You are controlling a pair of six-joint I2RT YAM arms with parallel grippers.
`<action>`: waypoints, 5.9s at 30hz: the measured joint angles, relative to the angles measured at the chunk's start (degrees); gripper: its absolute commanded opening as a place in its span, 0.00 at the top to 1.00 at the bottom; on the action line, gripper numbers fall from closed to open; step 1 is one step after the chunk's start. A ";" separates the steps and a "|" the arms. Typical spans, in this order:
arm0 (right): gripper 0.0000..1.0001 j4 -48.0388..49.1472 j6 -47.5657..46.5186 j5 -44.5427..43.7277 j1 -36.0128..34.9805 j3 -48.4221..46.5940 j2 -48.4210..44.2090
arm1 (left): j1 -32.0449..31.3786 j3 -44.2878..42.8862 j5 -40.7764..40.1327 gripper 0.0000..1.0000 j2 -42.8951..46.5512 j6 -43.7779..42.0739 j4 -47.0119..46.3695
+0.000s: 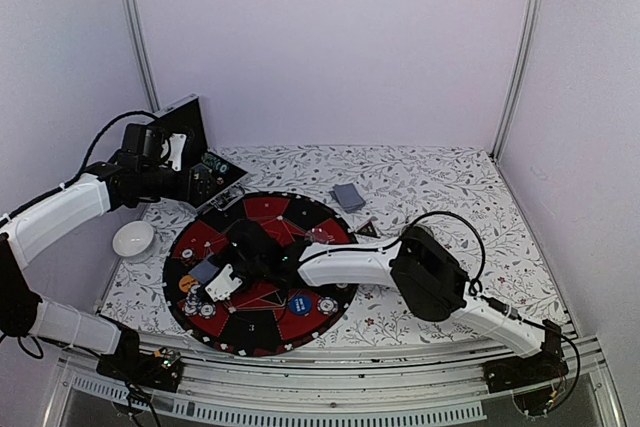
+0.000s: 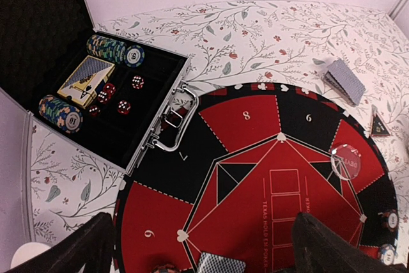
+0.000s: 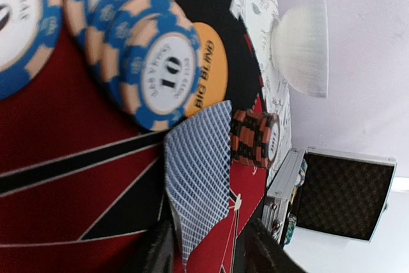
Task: Distribute texas hold em gaming equipment
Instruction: Distribute the poker card in the big blind area, then pick up the face-down deck piles from the center of the board, then pass from the right arm to the left
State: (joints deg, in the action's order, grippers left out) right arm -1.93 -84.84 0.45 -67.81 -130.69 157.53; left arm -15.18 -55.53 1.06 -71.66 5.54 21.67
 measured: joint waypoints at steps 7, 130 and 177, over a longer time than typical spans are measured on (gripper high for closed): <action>0.01 4.46 4.46 1.51 0.02 17.00 -12.39 | 0.00 0.00 0.00 0.02 0.00 0.00 0.02; 0.89 -37.51 69.40 4.72 19.85 12.37 -29.29 | 0.35 -0.28 23.91 0.15 2.08 10.23 -1.46; 0.89 -33.31 53.96 9.73 1.81 15.56 -32.20 | -4.98 25.09 50.45 0.93 7.61 25.77 -18.84</action>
State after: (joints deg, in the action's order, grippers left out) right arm -35.24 -30.87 10.17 -66.00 -115.13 125.34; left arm -20.16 -30.44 51.51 -64.05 31.31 2.83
